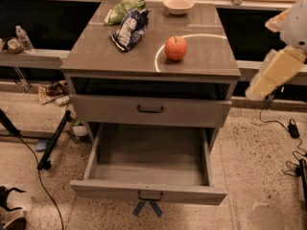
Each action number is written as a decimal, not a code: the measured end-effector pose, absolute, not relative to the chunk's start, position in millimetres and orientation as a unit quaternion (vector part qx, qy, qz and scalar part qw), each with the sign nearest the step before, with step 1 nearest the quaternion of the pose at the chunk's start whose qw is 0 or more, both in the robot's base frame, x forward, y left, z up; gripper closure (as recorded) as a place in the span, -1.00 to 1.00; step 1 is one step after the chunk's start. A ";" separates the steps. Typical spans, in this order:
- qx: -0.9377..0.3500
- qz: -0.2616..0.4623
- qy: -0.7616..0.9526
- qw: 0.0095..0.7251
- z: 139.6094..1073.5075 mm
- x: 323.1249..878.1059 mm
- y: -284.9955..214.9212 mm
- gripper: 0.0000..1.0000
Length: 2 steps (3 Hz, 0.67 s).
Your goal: Place apple into middle drawer
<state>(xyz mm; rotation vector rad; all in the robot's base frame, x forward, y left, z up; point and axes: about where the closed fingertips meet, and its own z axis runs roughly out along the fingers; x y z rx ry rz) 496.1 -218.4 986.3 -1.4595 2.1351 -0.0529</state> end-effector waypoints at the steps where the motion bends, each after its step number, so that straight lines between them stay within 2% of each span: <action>1: -0.496 0.013 0.797 0.343 970.7 530.3 -218.7 -1.00; 2: -0.451 0.055 0.788 0.415 955.9 561.9 -212.9 -1.00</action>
Offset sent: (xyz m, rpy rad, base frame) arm 0.1549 -0.0141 0.0061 0.5891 -0.5239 -0.2333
